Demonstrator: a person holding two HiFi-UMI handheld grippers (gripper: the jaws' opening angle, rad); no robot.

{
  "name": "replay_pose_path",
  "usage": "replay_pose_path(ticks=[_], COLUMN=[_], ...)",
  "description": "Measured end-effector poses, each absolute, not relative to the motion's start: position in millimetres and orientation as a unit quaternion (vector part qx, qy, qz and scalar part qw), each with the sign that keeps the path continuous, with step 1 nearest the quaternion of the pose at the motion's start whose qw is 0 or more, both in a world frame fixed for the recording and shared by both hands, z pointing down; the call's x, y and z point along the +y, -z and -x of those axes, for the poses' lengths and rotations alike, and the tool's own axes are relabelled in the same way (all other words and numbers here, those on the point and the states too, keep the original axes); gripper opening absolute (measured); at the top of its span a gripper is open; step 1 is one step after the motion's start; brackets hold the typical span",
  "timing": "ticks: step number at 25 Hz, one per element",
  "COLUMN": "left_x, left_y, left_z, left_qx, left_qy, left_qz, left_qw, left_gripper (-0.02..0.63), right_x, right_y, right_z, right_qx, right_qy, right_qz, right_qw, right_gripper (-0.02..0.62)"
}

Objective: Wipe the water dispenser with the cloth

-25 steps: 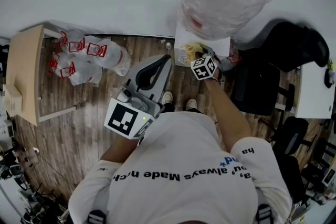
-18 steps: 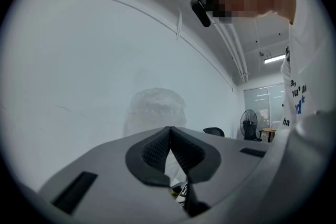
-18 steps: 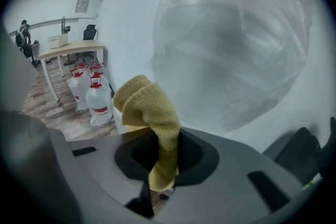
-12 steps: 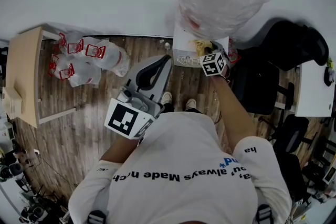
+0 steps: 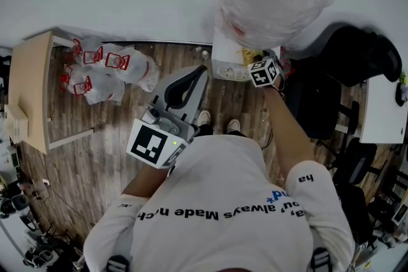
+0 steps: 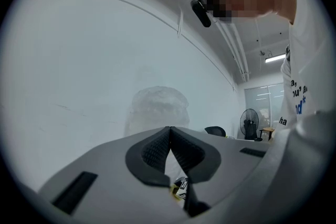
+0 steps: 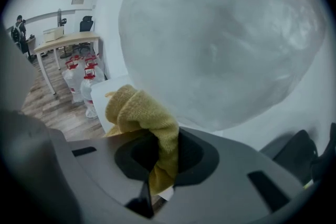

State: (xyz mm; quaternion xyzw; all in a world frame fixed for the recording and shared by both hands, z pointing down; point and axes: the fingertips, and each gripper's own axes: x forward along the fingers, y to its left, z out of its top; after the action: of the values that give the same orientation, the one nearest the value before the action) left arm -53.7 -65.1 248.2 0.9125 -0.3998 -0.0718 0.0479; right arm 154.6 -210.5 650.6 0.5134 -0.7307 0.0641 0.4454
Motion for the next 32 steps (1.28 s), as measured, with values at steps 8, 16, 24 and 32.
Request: replay_pose_path(ticks=[8, 16, 24, 32], left_x=[-67, -57, -57, -53], left_y=[-250, -250, -249, -247], left_z=[50, 48, 46, 45], left_qx=[-0.397, -0.395, -0.392, -0.389], left_qy=[0.073, 0.071, 0.071, 0.072], left_qz=[-0.913, -0.915, -0.916, -0.917], left_qw=[0.049, 0.046, 0.047, 0.045], left_gripper=[0.018, 0.018, 0.018, 0.018], right_x=[-212, -202, -196, -185], right_y=[-656, -657, -660, -661], right_z=[-152, -151, -151, -150], right_qx=[-0.737, -0.734, -0.734, -0.734], right_qy=[-0.055, -0.035, -0.034, -0.035], right_qz=[-0.499, -0.497, -0.494, -0.494], right_qw=[0.452, 0.462, 0.465, 0.465], right_gripper=[0.058, 0.054, 0.052, 0.052])
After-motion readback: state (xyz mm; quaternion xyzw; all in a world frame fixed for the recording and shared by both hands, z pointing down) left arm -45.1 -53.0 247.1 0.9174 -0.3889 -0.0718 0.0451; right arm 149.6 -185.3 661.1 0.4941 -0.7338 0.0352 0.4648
